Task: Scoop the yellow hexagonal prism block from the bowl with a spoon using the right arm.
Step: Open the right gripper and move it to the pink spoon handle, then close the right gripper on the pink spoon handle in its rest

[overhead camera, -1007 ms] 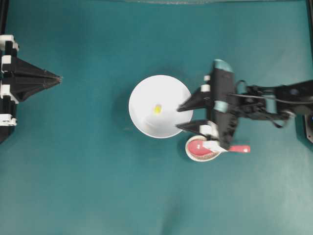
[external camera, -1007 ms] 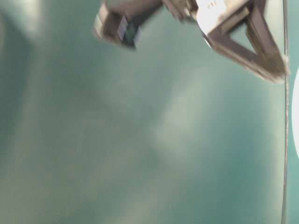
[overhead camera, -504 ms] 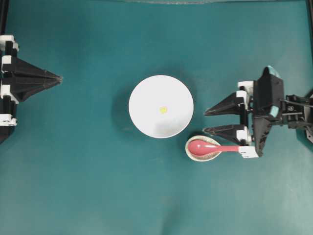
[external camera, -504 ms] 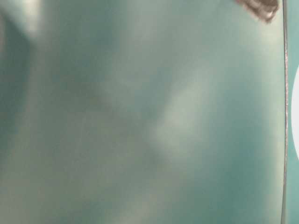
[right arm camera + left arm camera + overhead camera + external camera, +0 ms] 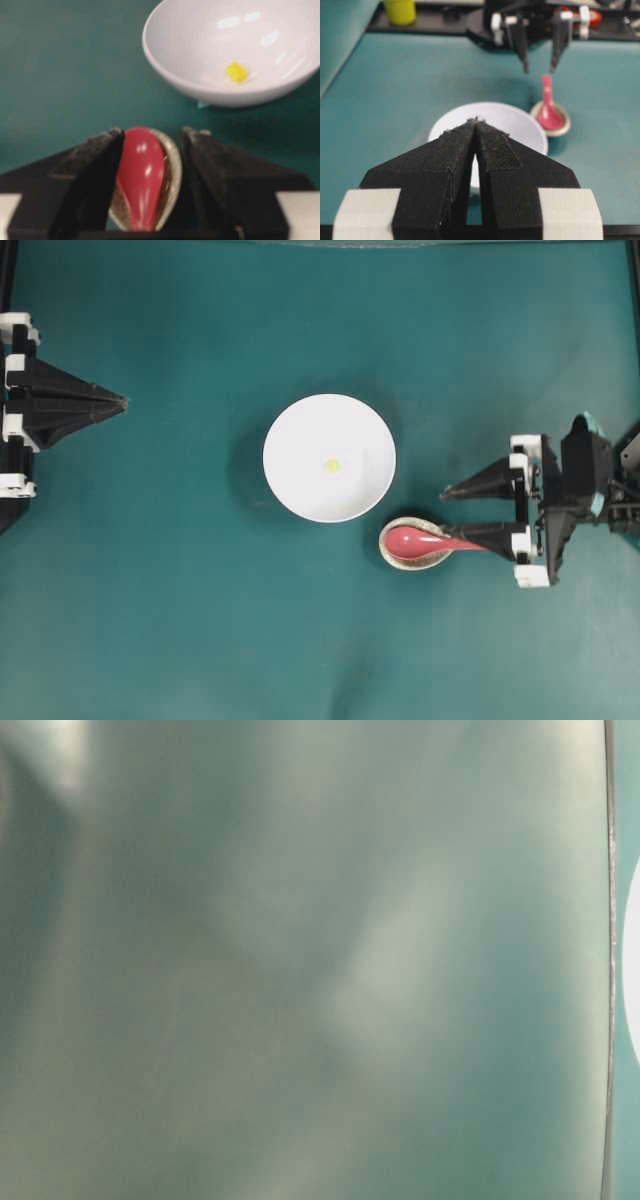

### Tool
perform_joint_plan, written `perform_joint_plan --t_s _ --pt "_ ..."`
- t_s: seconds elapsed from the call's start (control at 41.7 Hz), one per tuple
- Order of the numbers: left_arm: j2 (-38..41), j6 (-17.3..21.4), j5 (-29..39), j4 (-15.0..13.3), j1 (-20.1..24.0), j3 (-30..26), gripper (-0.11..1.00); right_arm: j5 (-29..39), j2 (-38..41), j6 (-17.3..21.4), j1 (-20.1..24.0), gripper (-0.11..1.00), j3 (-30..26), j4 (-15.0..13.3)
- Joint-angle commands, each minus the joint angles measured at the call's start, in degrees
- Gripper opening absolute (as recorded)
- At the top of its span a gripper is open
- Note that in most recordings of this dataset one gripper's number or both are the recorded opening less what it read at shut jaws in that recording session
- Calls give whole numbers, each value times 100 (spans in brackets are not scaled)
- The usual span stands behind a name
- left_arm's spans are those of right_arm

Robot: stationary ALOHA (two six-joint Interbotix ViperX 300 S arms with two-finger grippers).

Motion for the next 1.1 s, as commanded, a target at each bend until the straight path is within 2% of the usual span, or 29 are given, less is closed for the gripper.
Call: perform_joint_plan --t_s 0.0,0.168,0.408,1.079 --pt "53 -9 -26 18 0 -88 0 -387 255 79 167 55 9 18" --pt "53 -9 -26 18 9 -88 0 -870 712 343 431 55 123 18" --pt "53 -9 -26 18 0 -88 0 -1081 949 633 703 55 299 18" --pt "97 -9 -35 18 0 -70 0 -1090 1362 642 791 47 369 26"
